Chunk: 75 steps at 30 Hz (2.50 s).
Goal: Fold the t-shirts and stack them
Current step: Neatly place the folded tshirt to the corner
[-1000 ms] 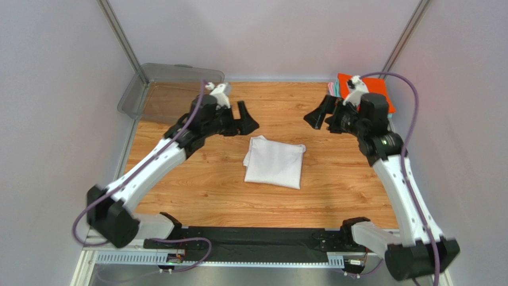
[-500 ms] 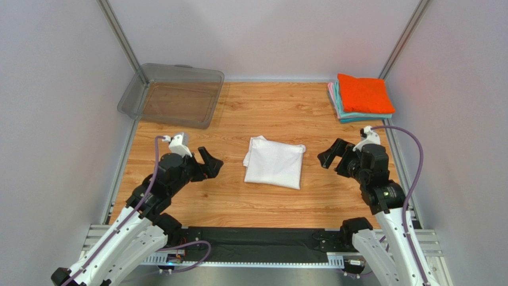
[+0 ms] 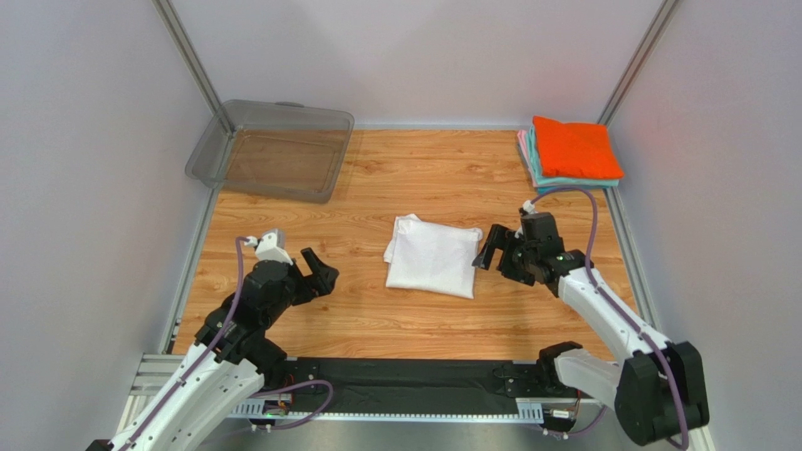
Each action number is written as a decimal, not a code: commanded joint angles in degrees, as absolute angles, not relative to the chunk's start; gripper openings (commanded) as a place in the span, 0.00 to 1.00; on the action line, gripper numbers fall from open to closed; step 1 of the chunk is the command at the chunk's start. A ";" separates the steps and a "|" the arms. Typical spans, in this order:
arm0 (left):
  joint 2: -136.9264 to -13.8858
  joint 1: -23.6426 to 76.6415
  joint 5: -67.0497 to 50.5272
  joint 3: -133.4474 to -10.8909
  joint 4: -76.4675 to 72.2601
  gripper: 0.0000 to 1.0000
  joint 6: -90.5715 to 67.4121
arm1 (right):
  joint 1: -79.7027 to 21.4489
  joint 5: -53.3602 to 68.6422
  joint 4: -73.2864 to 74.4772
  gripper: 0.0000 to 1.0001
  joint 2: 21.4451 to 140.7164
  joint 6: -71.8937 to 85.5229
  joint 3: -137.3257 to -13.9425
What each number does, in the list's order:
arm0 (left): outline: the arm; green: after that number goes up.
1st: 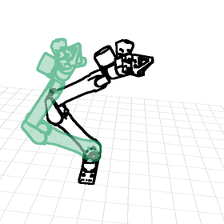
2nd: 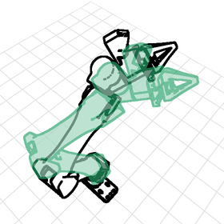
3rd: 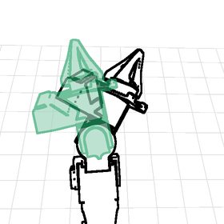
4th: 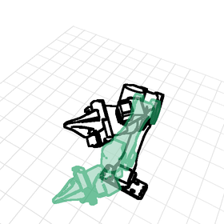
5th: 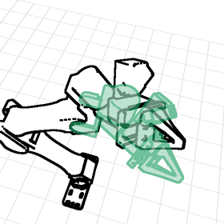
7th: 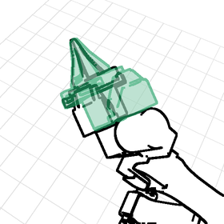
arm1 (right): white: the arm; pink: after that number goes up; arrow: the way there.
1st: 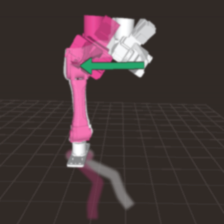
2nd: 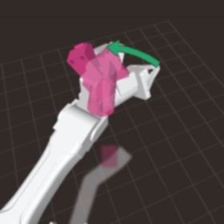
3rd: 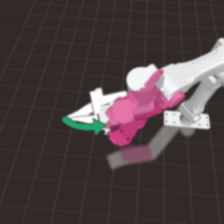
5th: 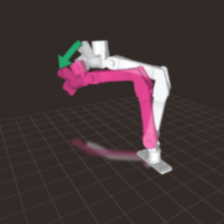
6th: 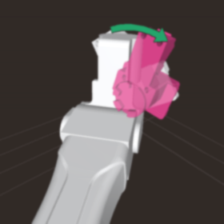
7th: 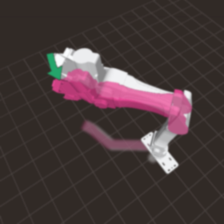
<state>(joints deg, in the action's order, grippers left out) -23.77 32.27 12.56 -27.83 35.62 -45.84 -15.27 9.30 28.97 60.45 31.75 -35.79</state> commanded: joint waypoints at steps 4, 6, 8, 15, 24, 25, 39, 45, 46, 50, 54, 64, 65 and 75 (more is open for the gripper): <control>-19.96 32.43 15.64 -25.40 35.95 1.00 -49.39 | -19.06 2.91 20.31 0.87 72.66 32.43 -42.44; -18.82 32.52 15.82 -24.79 36.03 1.00 -49.57 | -19.95 0.97 19.43 0.83 75.40 32.52 -43.50; -18.02 32.43 15.91 -24.35 36.21 1.00 -49.66 | -21.61 0.18 18.90 0.79 79.96 32.61 -44.73; -17.31 32.43 16.00 -24.35 36.30 1.00 -49.48 | -24.52 -2.90 17.93 0.76 87.00 33.57 -47.37; -17.67 32.43 16.43 -24.35 37.09 1.00 -49.48 | -28.56 -7.29 18.81 0.65 94.91 32.78 -51.23; -17.58 32.43 16.61 -24.43 37.09 1.00 -49.66 | -29.00 -7.82 18.81 0.64 95.62 32.70 -51.68; -17.49 32.43 19.07 -25.40 39.99 1.00 -50.10 | -31.82 -18.44 20.13 0.00 102.22 20.94 -60.90; -17.31 32.52 20.74 -25.49 41.04 1.00 -50.71 | -29.63 -31.63 19.69 0.00 99.32 7.75 -66.08; -17.23 32.52 21.09 -25.49 41.22 1.00 -50.80 | -29.01 -32.95 19.43 0.00 99.14 4.60 -66.62; -17.31 32.43 22.15 -25.75 42.01 1.00 -51.06 | -24.53 -32.88 16.71 0.00 98.79 -2.00 -68.73; -17.23 32.43 23.11 -25.75 42.71 1.00 -51.50 | -18.30 -31.73 14.42 0.00 98.96 -7.81 -71.27; -18.98 32.43 26.10 -25.75 44.03 1.00 -52.47 | -8.88 -28.73 9.93 0.00 101.77 -22.40 -82.26; -19.25 32.43 26.63 -25.93 44.38 1.00 -52.64 | -8.01 -28.91 9.84 0.00 102.47 -23.89 -84.27; -22.32 32.43 27.42 -26.54 45.26 1.00 -52.91 | -4.14 -28.22 15.55 0.00 105.20 -23.91 -97.98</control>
<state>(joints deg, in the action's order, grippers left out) -21.58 32.27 26.20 -24.43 44.84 -52.27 -5.15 -28.36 14.44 104.79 -22.37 -92.36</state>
